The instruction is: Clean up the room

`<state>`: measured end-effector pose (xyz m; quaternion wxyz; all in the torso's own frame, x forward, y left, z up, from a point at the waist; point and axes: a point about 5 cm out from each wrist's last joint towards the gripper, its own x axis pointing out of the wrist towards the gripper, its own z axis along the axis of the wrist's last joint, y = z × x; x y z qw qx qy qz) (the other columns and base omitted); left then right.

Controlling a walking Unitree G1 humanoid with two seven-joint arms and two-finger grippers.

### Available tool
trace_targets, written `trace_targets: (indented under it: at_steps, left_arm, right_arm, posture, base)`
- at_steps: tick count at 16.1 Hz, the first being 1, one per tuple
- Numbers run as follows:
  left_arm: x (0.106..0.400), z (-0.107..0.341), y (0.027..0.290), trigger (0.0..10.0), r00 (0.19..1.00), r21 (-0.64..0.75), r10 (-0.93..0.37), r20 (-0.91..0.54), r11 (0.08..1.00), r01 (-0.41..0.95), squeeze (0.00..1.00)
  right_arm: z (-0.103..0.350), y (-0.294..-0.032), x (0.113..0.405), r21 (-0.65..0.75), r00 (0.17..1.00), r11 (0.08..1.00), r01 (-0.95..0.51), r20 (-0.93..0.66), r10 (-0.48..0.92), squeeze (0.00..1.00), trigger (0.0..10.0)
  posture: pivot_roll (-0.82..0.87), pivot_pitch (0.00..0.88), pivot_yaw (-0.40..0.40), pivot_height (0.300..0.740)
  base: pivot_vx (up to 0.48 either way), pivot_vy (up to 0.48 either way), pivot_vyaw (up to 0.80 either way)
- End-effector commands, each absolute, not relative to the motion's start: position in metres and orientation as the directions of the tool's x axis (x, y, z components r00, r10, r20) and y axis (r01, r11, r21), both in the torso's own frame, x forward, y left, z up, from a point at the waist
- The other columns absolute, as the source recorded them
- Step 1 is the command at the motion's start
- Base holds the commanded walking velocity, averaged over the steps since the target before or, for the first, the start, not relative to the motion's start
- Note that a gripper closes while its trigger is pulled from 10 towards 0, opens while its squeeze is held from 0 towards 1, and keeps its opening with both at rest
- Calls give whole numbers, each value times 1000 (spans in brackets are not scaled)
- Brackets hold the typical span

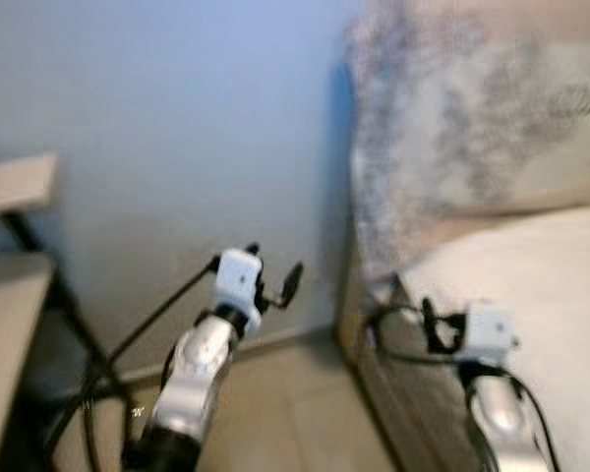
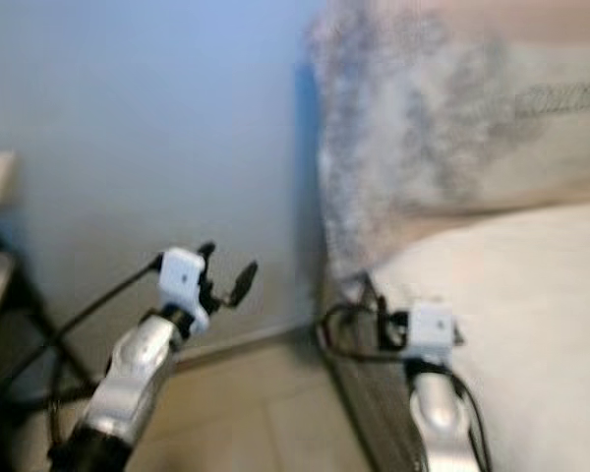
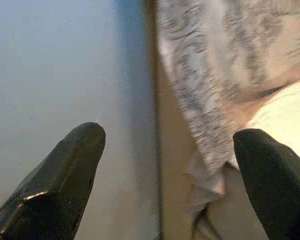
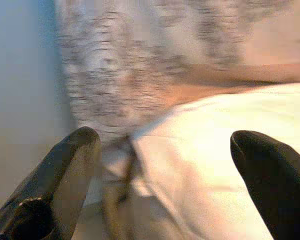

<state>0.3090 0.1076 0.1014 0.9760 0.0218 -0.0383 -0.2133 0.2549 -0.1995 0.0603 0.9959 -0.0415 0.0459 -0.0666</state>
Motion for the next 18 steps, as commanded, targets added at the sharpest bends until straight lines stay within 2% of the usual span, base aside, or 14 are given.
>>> trace_targets:
  at_steps: [1,2,3,4,7,11,12,15,18]
  left_arm:
    - [309,93,121,10000,940,-16,-341,37,940,341,0]
    - [305,88,131,10000,964,-107,-263,22,959,264,0]
    - [296,81,136,10000,968,-128,-250,-4,960,248,0]
    - [287,75,135,10000,963,-82,-268,-19,960,266,0]
    - [297,91,124,10000,928,-88,-367,69,924,372,0]
    - [299,97,122,10000,901,19,-428,77,904,428,0]
    - [301,96,119,10000,905,74,-422,52,905,418,0]
    - [309,101,123,10000,933,-13,-351,81,935,353,0]
    - [309,104,123,10000,923,-13,-369,111,928,372,0]
  right_arm:
    - [61,-194,252,-33,991,994,107,-74,-109,0,10000]
    - [63,-191,249,50,995,995,81,-59,-78,0,10000]
    - [60,-192,244,68,995,994,82,-65,-77,0,10000]
    - [50,-195,236,41,991,995,95,-103,-90,0,10000]
    - [48,-188,234,-39,994,999,35,-102,-39,0,10000]
    - [56,-200,244,11,991,993,116,-65,-115,0,10000]
    - [57,-201,244,7,990,992,129,-62,-129,0,10000]
    - [61,-201,245,28,984,984,175,-30,-174,0,10000]
    - [67,-203,246,18,982,982,187,1,-187,0,10000]
  posture:
    - [182,0,11,735]
    - [172,0,15,735]
    - [172,0,13,735]
    - [183,0,5,735]
    - [188,0,-1,735]
    - [196,0,-11,735]
    - [198,0,-11,735]
    - [189,0,-1,735]
    - [175,0,5,735]
  base:
    - [0,0,-525]
    - [0,0,-525]
    - [0,0,-538]
    - [0,0,-569]
    - [0,0,-573]
    - [0,458,-578]
    - [0,0,-581]
    - [0,0,-581]
    - [196,-250,-575]
